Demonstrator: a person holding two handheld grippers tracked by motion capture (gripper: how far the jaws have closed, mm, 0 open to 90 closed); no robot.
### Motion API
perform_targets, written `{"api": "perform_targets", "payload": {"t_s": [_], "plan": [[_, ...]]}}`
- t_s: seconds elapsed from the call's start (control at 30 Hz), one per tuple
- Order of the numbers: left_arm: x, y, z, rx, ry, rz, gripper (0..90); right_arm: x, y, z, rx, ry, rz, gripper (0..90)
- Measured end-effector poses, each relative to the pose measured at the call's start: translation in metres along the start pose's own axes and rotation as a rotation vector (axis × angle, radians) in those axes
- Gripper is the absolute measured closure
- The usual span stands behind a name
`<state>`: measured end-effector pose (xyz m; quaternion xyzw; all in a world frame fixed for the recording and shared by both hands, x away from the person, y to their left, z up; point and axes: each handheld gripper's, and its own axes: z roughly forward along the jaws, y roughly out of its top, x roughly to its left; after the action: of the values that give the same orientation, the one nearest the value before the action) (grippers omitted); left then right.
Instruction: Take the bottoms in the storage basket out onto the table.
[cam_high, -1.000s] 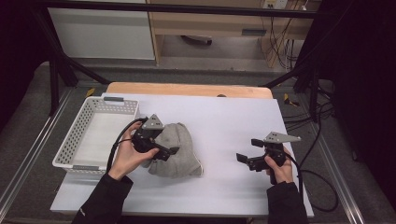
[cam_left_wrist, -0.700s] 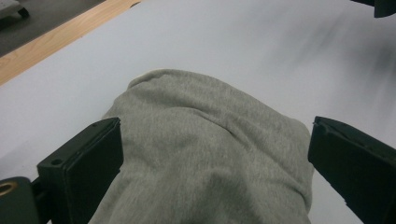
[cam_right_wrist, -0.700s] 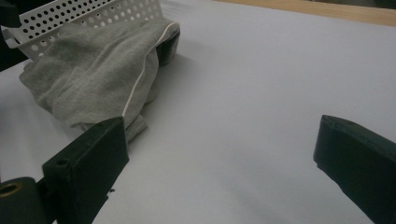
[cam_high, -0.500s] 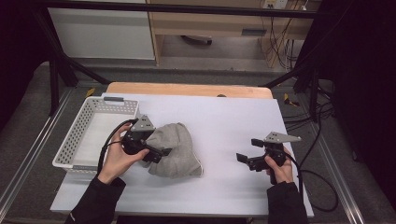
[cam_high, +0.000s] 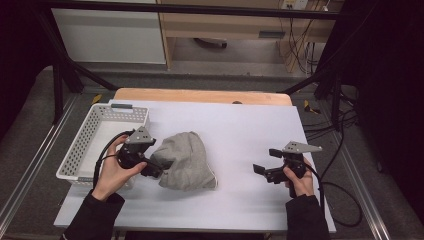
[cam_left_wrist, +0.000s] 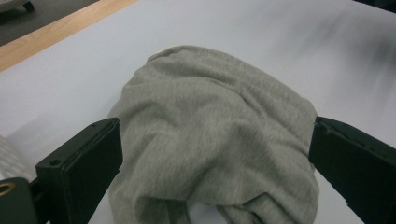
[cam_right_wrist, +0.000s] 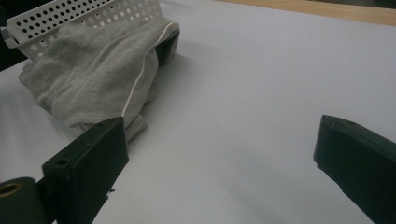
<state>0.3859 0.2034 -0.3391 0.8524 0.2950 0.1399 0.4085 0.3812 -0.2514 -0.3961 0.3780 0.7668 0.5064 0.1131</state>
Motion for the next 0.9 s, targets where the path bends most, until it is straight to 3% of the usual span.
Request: {"api": "perform_targets", "payload": {"t_s": [0.3, 0.67, 0.9], "plan": [[0.01, -0.014, -0.009, -0.008, -0.004, -0.026, 2.8, 0.0, 0.0, 0.0, 0.002, 0.001, -0.001, 3.4], [0.02, -0.031, -0.016, -0.004, 0.025, -0.03, 2.7, 0.0, 0.0, 0.0, 0.005, 0.001, 0.0, 3.5], [0.031, -0.047, -0.021, -0.003, 0.045, -0.054, 2.7, 0.0, -0.001, 0.001, 0.006, 0.0, -0.001, 3.5]]}}
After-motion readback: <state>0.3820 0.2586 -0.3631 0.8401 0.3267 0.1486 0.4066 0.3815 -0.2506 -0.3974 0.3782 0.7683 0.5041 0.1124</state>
